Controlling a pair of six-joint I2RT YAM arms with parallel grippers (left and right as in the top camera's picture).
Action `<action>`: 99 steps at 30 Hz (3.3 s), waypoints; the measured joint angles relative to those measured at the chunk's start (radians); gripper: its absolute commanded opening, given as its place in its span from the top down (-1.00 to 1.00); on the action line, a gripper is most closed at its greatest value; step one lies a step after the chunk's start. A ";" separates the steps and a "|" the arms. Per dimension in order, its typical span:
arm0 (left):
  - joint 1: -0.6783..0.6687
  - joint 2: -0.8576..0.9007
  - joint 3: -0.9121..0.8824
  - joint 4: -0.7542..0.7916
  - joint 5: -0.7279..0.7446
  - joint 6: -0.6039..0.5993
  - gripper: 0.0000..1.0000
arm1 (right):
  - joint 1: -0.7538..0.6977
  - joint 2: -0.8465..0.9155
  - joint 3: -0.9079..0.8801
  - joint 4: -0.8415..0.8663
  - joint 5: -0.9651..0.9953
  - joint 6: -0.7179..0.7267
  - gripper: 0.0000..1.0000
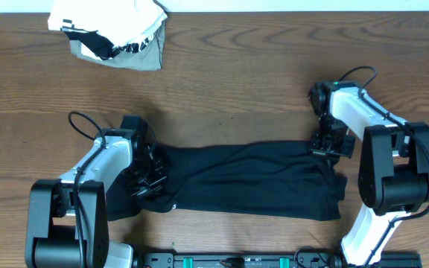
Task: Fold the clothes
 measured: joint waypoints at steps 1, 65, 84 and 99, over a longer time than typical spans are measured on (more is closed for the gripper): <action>0.000 -0.002 0.004 -0.003 -0.003 0.000 0.86 | -0.002 0.000 0.022 -0.013 0.006 0.002 0.97; 0.002 -0.275 0.161 -0.159 -0.037 0.079 -0.67 | -0.492 -0.476 -0.570 0.333 -0.620 -0.369 -0.98; 0.002 -0.275 0.161 -0.159 -0.036 0.079 -0.67 | -0.493 -0.516 -0.657 0.449 -0.792 -0.402 -0.48; 0.002 -0.275 0.161 -0.159 -0.037 0.079 -0.67 | -0.446 -0.495 -0.687 0.532 -0.841 -0.360 0.90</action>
